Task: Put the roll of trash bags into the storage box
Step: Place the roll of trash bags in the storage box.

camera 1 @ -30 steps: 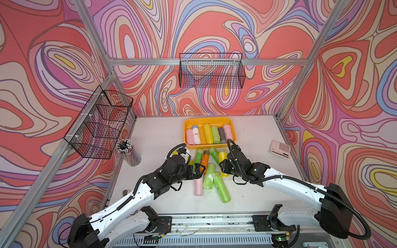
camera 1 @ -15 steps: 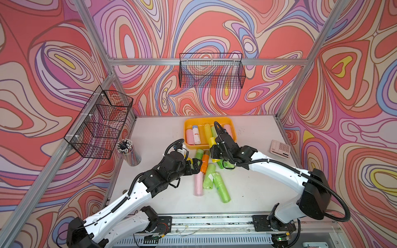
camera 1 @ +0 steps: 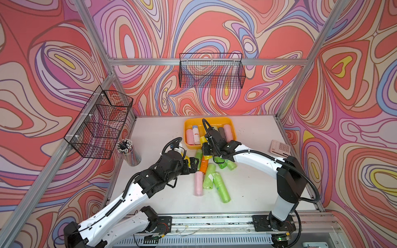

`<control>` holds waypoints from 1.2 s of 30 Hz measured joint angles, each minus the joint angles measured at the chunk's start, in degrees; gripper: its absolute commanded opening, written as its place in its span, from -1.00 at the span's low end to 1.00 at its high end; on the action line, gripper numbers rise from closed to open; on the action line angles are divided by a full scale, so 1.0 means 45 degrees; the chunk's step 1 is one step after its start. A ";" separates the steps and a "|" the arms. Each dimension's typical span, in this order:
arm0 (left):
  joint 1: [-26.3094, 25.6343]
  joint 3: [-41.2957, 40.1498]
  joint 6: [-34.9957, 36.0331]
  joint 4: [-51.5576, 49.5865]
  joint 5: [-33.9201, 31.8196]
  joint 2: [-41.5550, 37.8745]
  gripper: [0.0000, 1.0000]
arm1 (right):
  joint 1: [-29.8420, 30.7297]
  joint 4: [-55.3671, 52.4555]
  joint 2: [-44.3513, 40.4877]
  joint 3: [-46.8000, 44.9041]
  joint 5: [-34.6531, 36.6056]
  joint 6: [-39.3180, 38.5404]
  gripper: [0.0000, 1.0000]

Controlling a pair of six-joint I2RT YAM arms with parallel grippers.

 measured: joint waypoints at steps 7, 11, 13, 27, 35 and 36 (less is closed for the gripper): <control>0.0000 -0.0097 -0.0151 -0.0126 -0.0272 -0.0515 1.00 | -0.0782 0.0486 0.1355 0.0845 -0.1064 -0.0233 -0.52; 0.0000 -0.0559 -0.0447 -0.0131 -0.0311 -0.0894 1.00 | -0.1234 0.0738 0.1632 0.1049 -0.1525 -0.0306 -0.53; 0.0000 -0.0680 -0.0539 -0.0199 -0.0384 -0.0923 1.00 | -0.1413 0.0928 0.1753 0.1195 -0.1744 -0.0306 -0.53; 0.0000 -0.0243 -0.0520 -0.0291 -0.0724 -0.0019 1.00 | -0.2001 0.1496 0.3463 0.3589 -0.2205 -0.0379 -0.56; 0.0000 0.0185 0.0282 -0.0112 -0.0840 0.0185 1.00 | -0.2025 0.1622 0.4454 0.4901 -0.1715 -0.0384 -0.57; 0.0000 0.0180 0.0335 -0.0063 -0.0840 0.0185 1.00 | -0.2045 0.1622 0.4546 0.4945 -0.1622 -0.0379 -0.58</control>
